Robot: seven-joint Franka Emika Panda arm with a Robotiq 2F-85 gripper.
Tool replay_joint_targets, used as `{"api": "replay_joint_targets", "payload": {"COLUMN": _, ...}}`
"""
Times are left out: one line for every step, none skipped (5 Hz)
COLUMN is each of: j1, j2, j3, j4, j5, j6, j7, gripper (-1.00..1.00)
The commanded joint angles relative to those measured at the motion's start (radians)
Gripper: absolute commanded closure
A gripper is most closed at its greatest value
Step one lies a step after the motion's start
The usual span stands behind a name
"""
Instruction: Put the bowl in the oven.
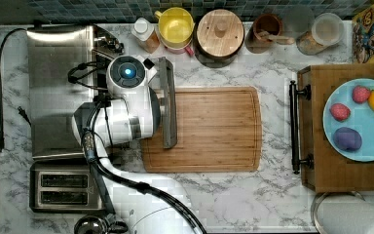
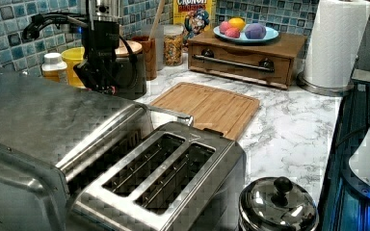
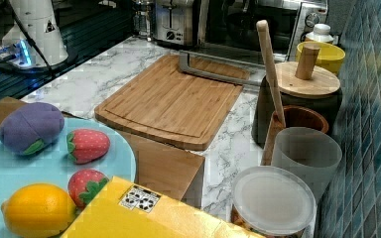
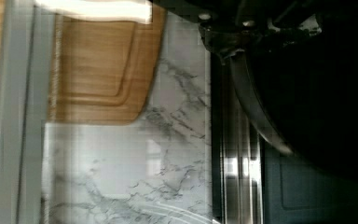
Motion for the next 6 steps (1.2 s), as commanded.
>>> {"api": "replay_joint_targets", "payload": {"j1": -0.001, "j2": -0.007, "j3": 0.079, "j4": 0.031, "j5": 0.065, "j6": 0.088, "j7": -0.028, "gripper": 1.00}}
{"api": "replay_joint_targets", "payload": {"j1": 0.011, "j2": 0.022, "j3": 0.072, "j4": 0.033, "j5": 0.051, "j6": 0.122, "j7": 0.044, "gripper": 1.00}}
{"api": "replay_joint_targets", "payload": {"j1": 0.031, "j2": 0.048, "j3": 0.049, "j4": 0.051, "j5": 0.011, "j6": 0.122, "j7": 0.100, "gripper": 1.00}}
{"api": "replay_joint_targets", "payload": {"j1": 0.041, "j2": 0.056, "j3": 0.040, "j4": 0.057, "j5": -0.001, "j6": 0.110, "j7": 0.113, "gripper": 1.00}}
{"api": "replay_joint_targets", "payload": {"j1": 0.041, "j2": 0.055, "j3": 0.052, "j4": 0.044, "j5": 0.044, "j6": 0.108, "j7": 0.087, "gripper": 1.00}}
{"api": "replay_joint_targets", "payload": {"j1": 0.020, "j2": 0.071, "j3": 0.084, "j4": 0.068, "j5": 0.097, "j6": 0.050, "j7": 0.050, "gripper": 0.00}}
